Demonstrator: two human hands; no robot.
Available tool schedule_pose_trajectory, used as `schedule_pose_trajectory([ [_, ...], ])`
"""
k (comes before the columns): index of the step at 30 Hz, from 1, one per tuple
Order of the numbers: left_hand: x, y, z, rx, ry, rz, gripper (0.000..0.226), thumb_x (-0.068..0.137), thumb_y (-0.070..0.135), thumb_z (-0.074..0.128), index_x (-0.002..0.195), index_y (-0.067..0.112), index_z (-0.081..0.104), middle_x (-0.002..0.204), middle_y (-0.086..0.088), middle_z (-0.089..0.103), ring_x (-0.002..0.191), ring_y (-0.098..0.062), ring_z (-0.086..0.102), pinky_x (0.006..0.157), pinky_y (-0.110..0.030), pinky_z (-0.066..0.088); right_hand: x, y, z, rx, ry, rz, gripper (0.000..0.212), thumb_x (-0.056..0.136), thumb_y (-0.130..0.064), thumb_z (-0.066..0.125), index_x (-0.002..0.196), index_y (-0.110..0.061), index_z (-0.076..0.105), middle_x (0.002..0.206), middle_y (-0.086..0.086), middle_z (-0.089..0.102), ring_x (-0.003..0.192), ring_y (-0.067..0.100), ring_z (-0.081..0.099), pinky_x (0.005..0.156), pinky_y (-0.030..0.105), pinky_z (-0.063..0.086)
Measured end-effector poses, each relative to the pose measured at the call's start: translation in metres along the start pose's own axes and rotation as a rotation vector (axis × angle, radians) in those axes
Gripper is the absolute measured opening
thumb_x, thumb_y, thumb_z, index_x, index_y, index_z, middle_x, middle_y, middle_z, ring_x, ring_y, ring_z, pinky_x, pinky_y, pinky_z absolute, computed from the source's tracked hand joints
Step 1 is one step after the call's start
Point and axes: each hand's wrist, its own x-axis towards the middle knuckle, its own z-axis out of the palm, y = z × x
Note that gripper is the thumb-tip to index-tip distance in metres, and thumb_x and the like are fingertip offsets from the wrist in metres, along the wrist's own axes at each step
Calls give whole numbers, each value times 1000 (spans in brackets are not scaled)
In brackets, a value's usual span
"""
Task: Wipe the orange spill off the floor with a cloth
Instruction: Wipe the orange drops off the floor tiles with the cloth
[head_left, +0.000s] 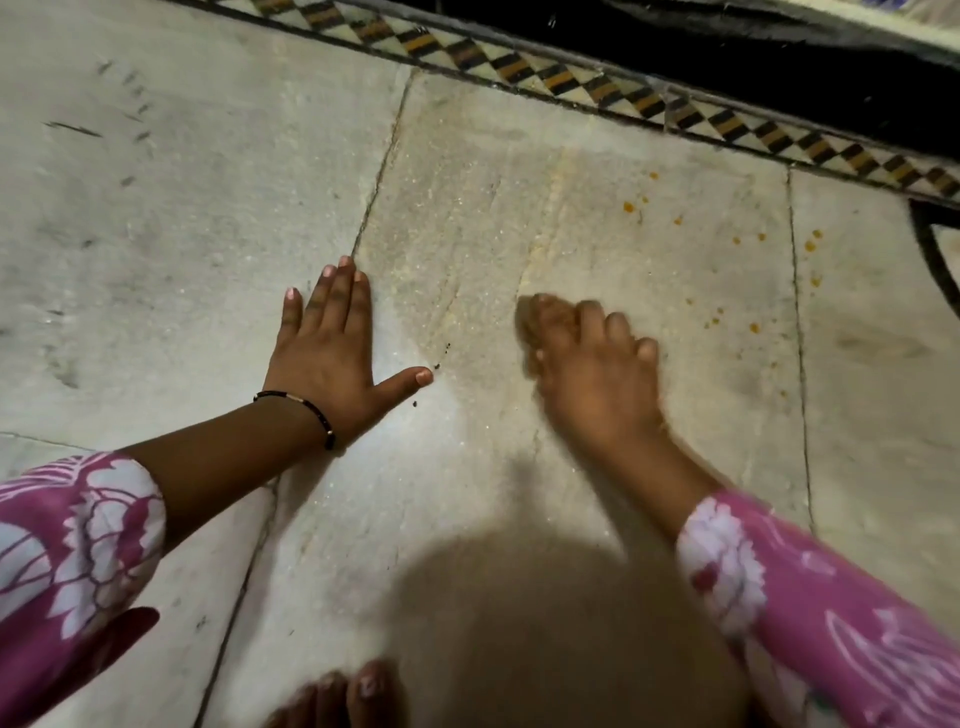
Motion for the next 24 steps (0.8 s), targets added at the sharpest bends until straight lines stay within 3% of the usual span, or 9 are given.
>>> schedule_pose_trajectory([
  [2, 0, 0, -4, -6, -15, -4, 116, 68, 89, 10, 150, 9, -9, 159, -8, -13, 146, -20, -13, 118, -45, -6, 23, 49, -4, -10, 9, 132, 58, 84, -33, 53, 139, -31, 36, 120, 10, 45, 107, 32, 44, 82, 43, 33],
  [5, -2, 6, -7, -36, -46, -55, 111, 74, 86, 16, 150, 9, -12, 159, -7, -17, 146, -20, -15, 118, -46, -7, -7, 90, -7, -69, -3, 221, 58, 86, -35, 48, 142, -26, 33, 118, 16, 46, 104, 36, 44, 82, 48, 36],
  [9, -12, 44, 0, -165, 18, -4, 87, 92, 55, 33, 149, 6, -12, 157, -11, -22, 146, -24, -15, 118, -48, -7, -71, 44, -1, -39, -46, 306, 65, 80, -31, 55, 141, -26, 35, 121, 17, 46, 103, 34, 43, 83, 47, 34],
  [13, -24, 81, 9, -192, -49, 296, 92, 85, 66, 22, 149, 12, -17, 151, -2, -31, 143, -18, -21, 116, -41, -11, -43, 15, 2, -5, -18, -2, 67, 85, -35, 53, 146, -33, 26, 130, 11, 43, 110, 30, 41, 88, 46, 32],
  [17, -34, 79, 18, -85, -81, 556, 90, 88, 66, 28, 152, 9, 1, 160, -9, -8, 147, -24, -8, 118, -44, -1, 2, 74, -6, -2, -53, -92, 62, 90, -38, 48, 147, -37, 21, 131, 8, 40, 112, 30, 40, 86, 44, 32],
  [20, -33, 72, 16, -24, -147, 610, 86, 88, 66, 31, 152, 11, 13, 160, -9, 9, 147, -26, 7, 117, -47, 7, 3, 127, -15, -33, -213, -153, 64, 94, -44, 39, 147, -44, 4, 140, 7, 29, 117, 29, 36, 90, 46, 34],
  [22, -26, 72, 4, -13, -215, 616, 88, 83, 65, 39, 151, 12, 19, 158, -10, 18, 145, -29, 18, 116, -50, 18, -3, 162, -29, -152, -397, -325, 69, 95, -51, 33, 142, -48, -17, 147, 5, 15, 122, 27, 31, 93, 45, 35],
  [24, -20, 78, -14, 46, -274, 653, 90, 82, 63, 43, 152, 14, 14, 159, -9, 13, 146, -27, 16, 117, -46, 20, -6, 190, -46, -365, -581, -519, 72, 94, -58, 26, 133, -50, -35, 152, 3, -1, 124, 26, 28, 95, 41, 36],
])
